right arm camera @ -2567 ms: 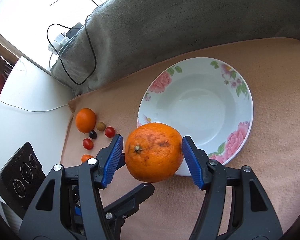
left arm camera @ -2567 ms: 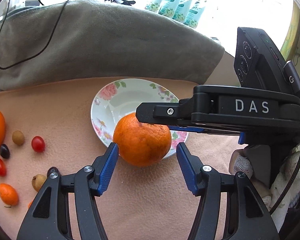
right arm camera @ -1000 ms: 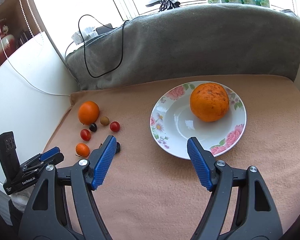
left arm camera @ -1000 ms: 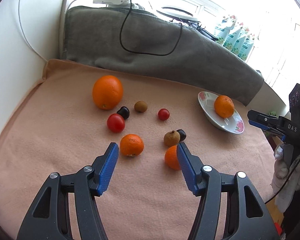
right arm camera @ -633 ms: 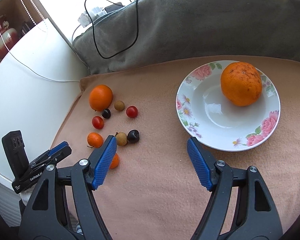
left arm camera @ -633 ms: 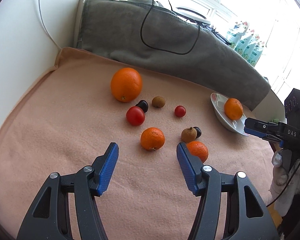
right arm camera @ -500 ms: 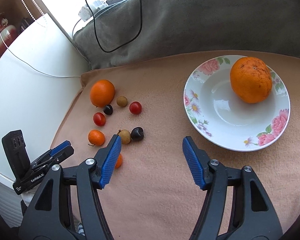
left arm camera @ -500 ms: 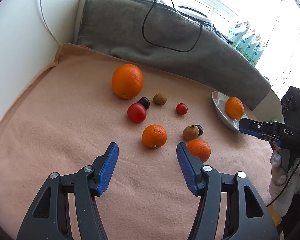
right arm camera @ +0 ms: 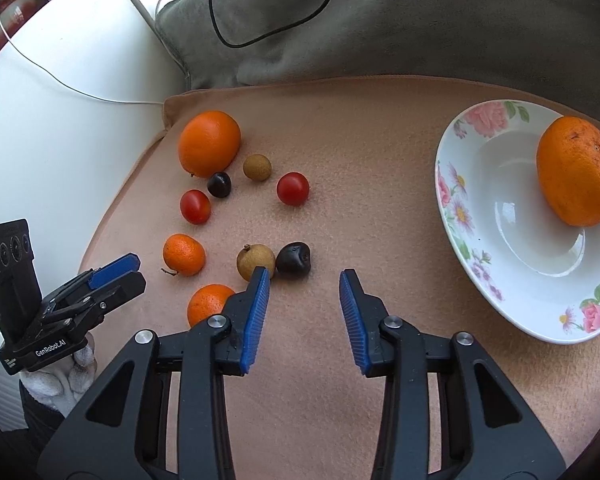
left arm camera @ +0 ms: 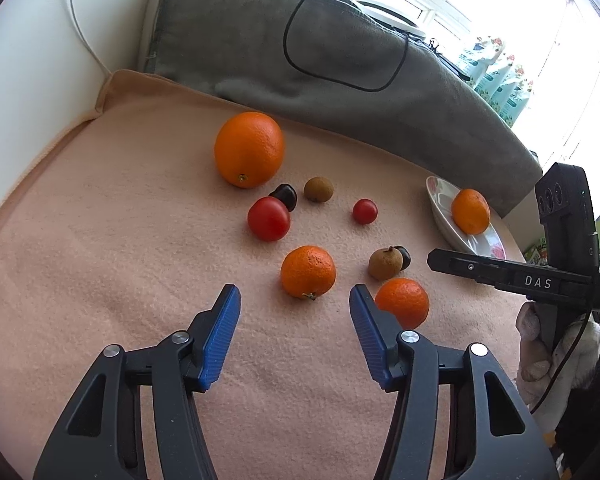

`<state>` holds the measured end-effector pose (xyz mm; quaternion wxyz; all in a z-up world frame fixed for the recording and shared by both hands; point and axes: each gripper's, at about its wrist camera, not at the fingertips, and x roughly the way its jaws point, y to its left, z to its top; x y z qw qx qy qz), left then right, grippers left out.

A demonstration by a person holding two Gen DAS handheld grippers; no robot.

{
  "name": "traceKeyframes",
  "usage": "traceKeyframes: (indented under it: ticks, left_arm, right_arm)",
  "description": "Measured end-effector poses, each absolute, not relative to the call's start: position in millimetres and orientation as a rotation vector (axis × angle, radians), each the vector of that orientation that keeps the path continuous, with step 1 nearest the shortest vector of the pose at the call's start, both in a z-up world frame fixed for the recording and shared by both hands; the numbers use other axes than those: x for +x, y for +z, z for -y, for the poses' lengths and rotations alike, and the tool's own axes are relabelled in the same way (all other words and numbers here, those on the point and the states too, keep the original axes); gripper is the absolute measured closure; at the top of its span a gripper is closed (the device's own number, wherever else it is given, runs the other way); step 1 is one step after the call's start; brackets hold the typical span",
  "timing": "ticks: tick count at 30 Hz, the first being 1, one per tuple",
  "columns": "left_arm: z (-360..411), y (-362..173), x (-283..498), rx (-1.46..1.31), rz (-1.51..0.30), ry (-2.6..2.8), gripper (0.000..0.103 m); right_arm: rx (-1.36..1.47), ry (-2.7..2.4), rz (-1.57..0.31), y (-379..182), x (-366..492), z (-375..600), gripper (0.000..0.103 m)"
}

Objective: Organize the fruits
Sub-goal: 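Move the right gripper back toward the dark plum among the fruits, then close the right gripper on the dark plum and lift it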

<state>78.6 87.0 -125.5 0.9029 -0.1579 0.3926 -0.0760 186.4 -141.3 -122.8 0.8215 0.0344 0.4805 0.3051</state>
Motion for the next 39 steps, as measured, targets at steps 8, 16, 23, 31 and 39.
traceKeyframes:
  ticks: [8, 16, 23, 31, 39]
  left_arm:
    - [-83, -127, 86, -0.305, -0.819, -0.163, 0.052]
    - [-82, -129, 91, -0.315, -0.828, -0.181, 0.053]
    - [-78, -130, 94, -0.313, -0.831, -0.192, 0.055]
    - [-76, -133, 98, -0.311, -0.843, -0.196, 0.055]
    - [-71, -138, 106, -0.294, -0.862, -0.196, 0.056]
  right_arm:
    - [0.040, 0.710, -1.021, -117, 191, 117, 0.069]
    - [0.069, 0.683, -1.060, -126, 204, 115, 0.069]
    - [0.140, 0.670, -1.084, -134, 210, 130, 0.069]
    - [0.036, 0.672, -1.075, -137, 204, 127, 0.069]
    - [-0.018, 0.675, -1.059, -142, 206, 117, 0.069]
